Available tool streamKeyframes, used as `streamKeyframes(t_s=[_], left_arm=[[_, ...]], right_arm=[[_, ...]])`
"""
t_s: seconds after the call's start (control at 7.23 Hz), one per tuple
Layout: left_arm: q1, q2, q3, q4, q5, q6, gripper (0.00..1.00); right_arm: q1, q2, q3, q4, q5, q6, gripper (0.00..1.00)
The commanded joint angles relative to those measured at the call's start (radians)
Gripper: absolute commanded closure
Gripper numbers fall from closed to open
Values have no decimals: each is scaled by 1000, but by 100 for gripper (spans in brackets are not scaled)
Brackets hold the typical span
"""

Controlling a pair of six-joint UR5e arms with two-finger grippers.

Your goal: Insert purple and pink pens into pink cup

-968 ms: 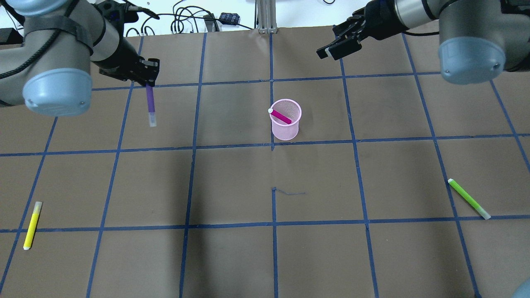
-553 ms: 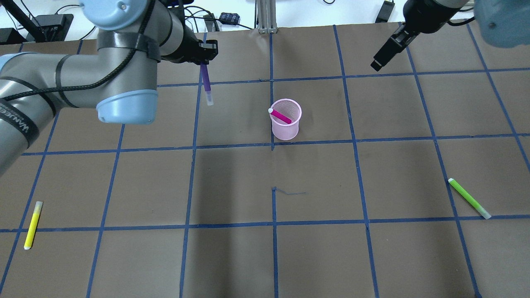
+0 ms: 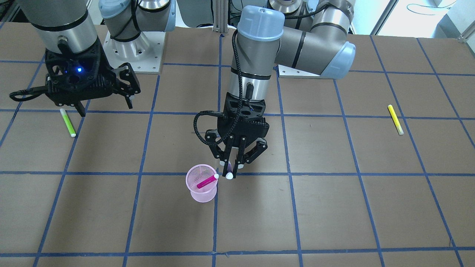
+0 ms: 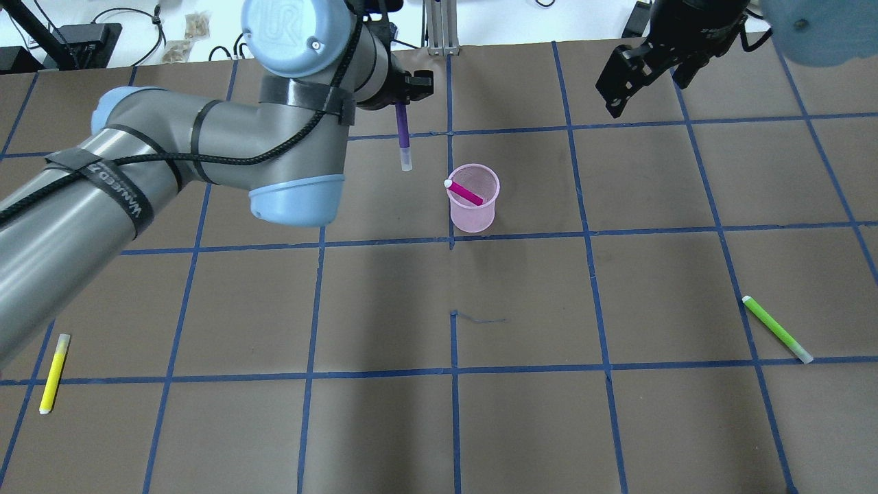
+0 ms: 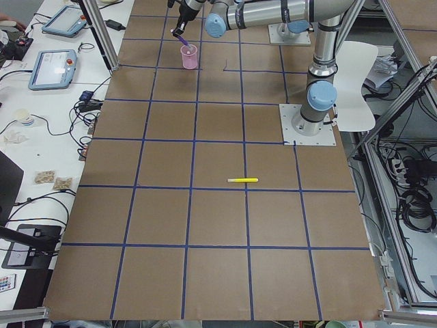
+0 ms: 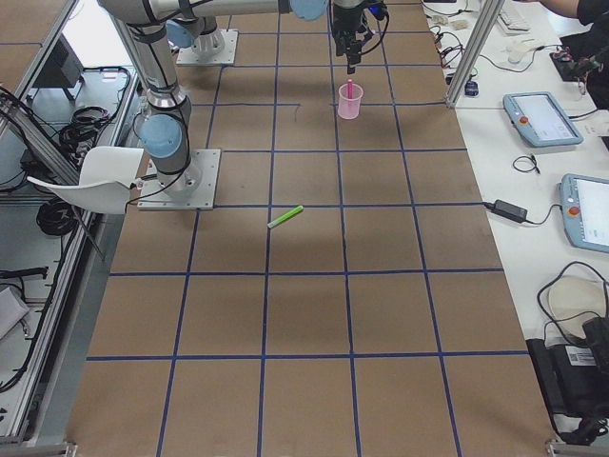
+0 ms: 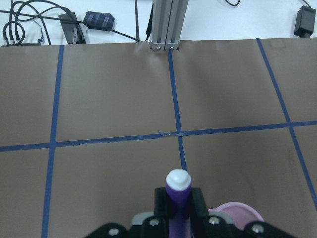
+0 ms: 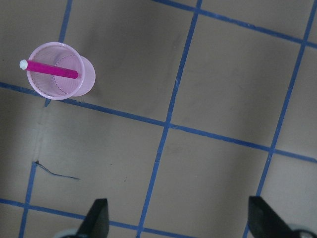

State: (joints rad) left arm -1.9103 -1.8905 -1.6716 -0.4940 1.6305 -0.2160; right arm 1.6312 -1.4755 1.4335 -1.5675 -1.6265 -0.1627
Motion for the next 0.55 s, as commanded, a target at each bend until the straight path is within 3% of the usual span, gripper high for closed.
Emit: streamKeyframes(t_s=[0.0, 0.28, 0.41], left_arm=[[-67, -62, -5, 124, 104, -11, 100], [-76, -105, -14, 168, 100, -120, 100], [-94, -107, -16, 189, 101, -134, 100]], right_arm=[[3, -11, 1, 87, 13, 223, 0], [-2, -14, 1, 38, 54, 238, 0], [-4, -9, 1, -51, 50, 236, 0]])
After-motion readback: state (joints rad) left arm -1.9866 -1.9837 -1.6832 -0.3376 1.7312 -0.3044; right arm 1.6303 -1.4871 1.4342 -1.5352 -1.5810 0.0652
